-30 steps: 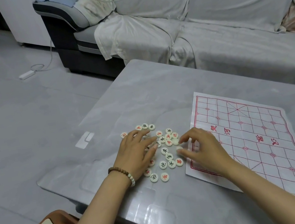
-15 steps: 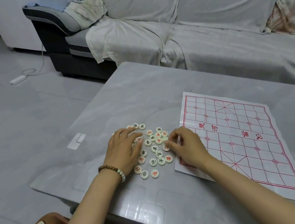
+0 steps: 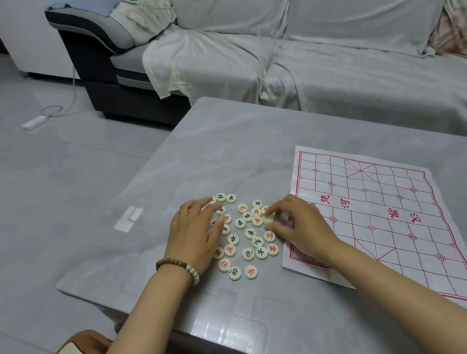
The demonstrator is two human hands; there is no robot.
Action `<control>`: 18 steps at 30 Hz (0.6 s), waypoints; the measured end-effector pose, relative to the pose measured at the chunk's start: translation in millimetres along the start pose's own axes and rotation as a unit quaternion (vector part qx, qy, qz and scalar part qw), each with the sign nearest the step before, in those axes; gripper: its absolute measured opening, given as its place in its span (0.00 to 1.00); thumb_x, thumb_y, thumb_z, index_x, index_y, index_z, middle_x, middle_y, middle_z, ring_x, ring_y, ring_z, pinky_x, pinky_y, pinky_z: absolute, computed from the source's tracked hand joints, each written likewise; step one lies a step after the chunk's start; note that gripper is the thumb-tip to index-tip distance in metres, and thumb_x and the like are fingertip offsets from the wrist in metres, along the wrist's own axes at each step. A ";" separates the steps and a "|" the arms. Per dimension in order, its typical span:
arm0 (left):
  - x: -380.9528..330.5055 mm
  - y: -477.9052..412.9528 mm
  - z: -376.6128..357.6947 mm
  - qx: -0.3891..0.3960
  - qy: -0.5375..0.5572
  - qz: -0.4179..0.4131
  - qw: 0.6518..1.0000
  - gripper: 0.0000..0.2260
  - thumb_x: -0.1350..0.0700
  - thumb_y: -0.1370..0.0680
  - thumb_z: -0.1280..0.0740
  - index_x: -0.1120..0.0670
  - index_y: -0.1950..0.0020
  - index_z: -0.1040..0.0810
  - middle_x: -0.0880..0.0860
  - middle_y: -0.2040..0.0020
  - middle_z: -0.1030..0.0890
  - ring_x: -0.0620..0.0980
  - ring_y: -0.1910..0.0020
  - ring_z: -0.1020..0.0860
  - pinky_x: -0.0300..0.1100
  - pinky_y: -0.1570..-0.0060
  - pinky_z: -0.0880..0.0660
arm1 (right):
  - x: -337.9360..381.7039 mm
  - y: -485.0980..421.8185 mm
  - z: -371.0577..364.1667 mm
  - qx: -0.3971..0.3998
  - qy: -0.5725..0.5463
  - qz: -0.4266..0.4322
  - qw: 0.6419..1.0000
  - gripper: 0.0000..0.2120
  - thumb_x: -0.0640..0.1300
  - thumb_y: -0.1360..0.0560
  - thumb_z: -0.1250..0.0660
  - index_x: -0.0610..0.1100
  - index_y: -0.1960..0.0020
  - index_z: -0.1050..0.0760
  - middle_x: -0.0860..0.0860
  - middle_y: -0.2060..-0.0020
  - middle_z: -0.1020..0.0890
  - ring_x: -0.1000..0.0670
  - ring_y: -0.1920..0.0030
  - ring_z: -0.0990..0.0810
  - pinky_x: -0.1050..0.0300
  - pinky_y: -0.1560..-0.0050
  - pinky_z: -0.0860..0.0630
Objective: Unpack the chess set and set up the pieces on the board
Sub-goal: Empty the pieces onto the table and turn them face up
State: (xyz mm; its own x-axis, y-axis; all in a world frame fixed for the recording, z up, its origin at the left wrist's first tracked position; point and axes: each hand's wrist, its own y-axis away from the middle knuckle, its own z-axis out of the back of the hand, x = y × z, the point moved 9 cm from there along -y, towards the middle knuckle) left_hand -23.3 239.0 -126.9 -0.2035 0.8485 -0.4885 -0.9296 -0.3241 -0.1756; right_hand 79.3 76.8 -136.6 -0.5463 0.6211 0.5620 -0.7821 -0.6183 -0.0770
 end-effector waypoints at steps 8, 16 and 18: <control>-3.1 0.3 2.1 -0.003 0.008 -0.008 1.000 0.15 0.49 0.19 0.45 0.47 0.33 0.30 0.45 0.31 0.32 0.46 0.31 0.40 0.41 0.33 0.44 | -4.9 -7.2 -2.7 0.000 -0.027 -0.042 0.999 0.08 0.51 0.23 0.37 0.49 0.55 0.22 0.54 0.56 0.26 0.54 0.56 0.28 0.60 0.53 0.33; -23.4 5.1 -13.9 0.045 -0.017 -0.051 0.998 0.28 0.40 0.24 0.60 0.47 0.30 0.33 0.44 0.28 0.36 0.44 0.28 0.44 0.38 0.31 0.50 | -10.4 -1.8 5.7 -0.070 -0.082 -0.032 0.994 0.07 0.48 0.22 0.38 0.50 0.52 0.22 0.54 0.53 0.23 0.57 0.53 0.27 0.61 0.50 0.32; -29.0 6.7 -19.5 0.066 -0.034 -0.064 0.995 0.37 0.39 0.30 0.67 0.47 0.28 0.36 0.43 0.27 0.38 0.45 0.27 0.47 0.38 0.30 0.54 | -4.1 3.8 5.1 -0.053 -0.087 -0.002 0.995 0.12 0.49 0.20 0.42 0.49 0.46 0.21 0.55 0.49 0.23 0.57 0.47 0.27 0.61 0.45 0.31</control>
State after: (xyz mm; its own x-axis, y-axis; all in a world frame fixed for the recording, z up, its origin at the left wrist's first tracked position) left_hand -17.7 204.1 -130.7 -0.0961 0.9069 -0.4102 -0.9808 -0.1566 -0.1163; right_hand 80.0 69.4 -135.0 -0.4911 0.5247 0.6953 -0.8162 -0.5561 -0.1568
